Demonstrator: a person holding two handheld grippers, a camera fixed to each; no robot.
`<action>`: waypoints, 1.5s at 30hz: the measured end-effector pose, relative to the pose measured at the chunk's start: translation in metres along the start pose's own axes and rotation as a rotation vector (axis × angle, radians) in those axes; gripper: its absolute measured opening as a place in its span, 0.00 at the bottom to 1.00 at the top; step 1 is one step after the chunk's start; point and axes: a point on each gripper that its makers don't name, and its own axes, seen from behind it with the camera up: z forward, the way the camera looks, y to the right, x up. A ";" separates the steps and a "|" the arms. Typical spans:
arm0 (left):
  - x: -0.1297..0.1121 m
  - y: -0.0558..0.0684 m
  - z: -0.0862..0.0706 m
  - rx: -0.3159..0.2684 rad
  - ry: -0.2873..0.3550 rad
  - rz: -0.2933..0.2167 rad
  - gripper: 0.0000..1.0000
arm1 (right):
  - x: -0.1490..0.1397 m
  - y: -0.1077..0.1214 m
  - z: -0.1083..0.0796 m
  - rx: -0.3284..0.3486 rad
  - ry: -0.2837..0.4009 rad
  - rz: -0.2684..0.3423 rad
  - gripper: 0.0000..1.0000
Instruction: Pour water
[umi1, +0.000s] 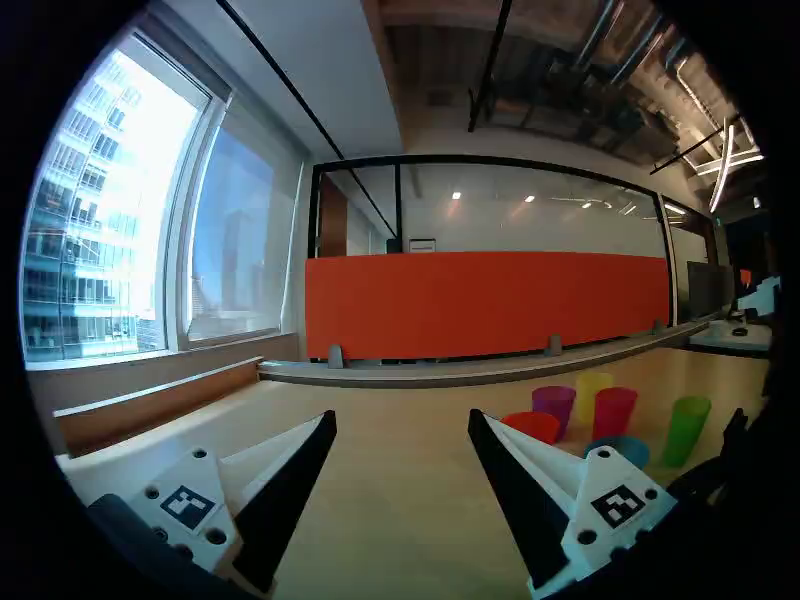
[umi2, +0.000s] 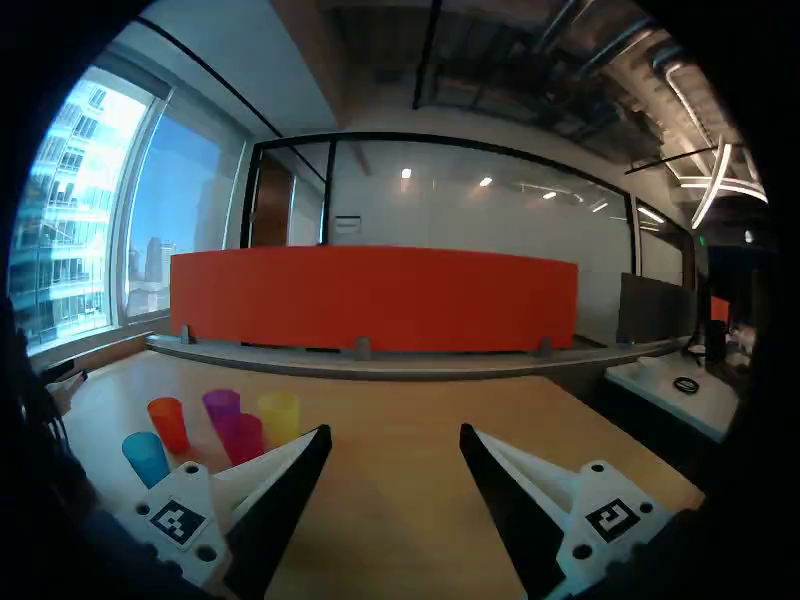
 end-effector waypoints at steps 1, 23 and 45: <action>0.000 0.000 0.000 -0.002 0.000 -0.003 0.98 | 0.001 0.000 0.000 -0.002 0.001 0.000 1.00; -0.016 0.003 0.006 -0.015 -0.032 -0.021 0.98 | -0.002 0.006 -0.003 -0.006 -0.002 0.013 1.00; -0.021 0.004 0.008 -0.025 -0.057 -0.017 0.98 | -0.002 0.015 -0.008 -0.002 0.014 0.028 1.00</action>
